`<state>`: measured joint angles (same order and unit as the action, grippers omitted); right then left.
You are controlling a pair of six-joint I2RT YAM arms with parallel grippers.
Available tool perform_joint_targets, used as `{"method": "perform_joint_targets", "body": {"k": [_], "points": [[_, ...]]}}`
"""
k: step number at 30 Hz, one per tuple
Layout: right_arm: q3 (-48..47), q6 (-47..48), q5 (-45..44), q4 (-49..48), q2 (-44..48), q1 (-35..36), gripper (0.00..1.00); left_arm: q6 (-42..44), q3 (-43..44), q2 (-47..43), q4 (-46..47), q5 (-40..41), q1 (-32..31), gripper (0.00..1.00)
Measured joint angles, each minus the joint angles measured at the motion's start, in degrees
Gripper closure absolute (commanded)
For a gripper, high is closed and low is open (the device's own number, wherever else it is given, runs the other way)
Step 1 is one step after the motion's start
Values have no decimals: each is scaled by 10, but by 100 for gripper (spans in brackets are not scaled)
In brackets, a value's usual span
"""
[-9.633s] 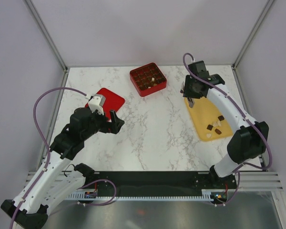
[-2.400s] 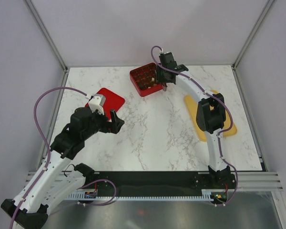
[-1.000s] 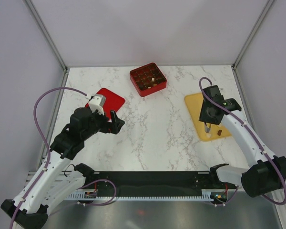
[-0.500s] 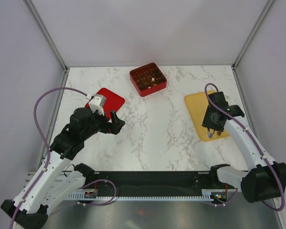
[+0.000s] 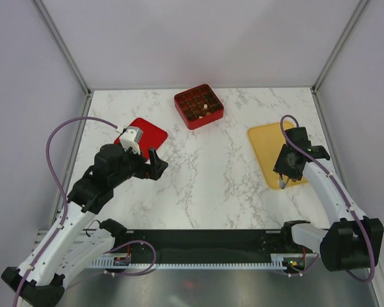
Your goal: Pack the chocolate
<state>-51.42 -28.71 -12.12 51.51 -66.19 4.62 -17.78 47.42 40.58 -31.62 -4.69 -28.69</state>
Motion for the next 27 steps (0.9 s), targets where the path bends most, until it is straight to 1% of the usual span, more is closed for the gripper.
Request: {"method": "perform_joint_targets", "body": {"k": [4,13,18,23,27], "points": [[12,1,8,-9,2,-5,48,0,0,0,0,0,0,0],[15,7,17,-13,7,-7,61,0,0,3,0,0,0,0],[8,11,27,-13,10,-7,66,0,0,3,0,0,0,0],[-17,15,39,-11,6,-7,68,0,0,3,0,0,0,0],[-54,19,48,-12,-12,-7,69,0,0,3,0,1,0,0]]}}
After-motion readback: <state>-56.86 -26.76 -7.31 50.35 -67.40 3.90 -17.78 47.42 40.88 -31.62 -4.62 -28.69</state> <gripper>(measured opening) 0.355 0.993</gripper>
